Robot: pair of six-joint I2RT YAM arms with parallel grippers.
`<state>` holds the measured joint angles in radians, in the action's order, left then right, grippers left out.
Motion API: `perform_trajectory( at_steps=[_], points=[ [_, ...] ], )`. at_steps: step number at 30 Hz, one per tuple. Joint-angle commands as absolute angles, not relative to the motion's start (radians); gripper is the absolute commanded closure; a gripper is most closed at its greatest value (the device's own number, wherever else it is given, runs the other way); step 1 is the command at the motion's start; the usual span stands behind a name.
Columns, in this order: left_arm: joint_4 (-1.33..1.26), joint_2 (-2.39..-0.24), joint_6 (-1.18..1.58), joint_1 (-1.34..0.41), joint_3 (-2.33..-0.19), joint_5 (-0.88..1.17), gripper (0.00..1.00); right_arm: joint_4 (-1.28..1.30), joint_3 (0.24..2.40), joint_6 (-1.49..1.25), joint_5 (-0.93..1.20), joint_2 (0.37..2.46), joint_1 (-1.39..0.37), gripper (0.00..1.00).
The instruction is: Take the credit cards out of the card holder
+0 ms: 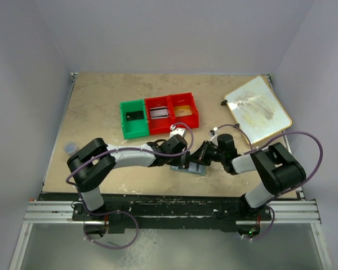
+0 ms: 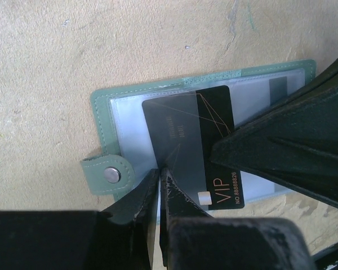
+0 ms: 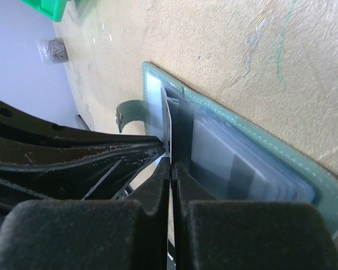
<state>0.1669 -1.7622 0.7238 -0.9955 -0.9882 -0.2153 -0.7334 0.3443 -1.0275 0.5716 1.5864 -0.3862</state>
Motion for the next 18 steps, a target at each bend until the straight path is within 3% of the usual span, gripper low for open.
perform_trajectory(
  at_steps=[1,10,13,18],
  points=[
    [0.195,-1.751,0.739,-0.997,-0.96,-0.238,0.98,-0.716,0.307,-1.033,0.563,1.5,-0.39,1.0],
    [0.201,-1.725,0.747,-0.997,-0.953,-0.255,0.98,-0.337,0.352,-0.93,0.417,1.235,-0.385,1.0],
    [0.198,-1.67,0.748,-0.997,-0.953,-0.252,0.89,-0.223,0.38,-0.913,0.347,1.119,-0.385,1.0],
    [0.179,-1.506,0.743,-0.997,-0.928,-0.305,0.64,-0.125,0.452,-0.831,0.224,0.96,-0.385,1.0]
  ],
)
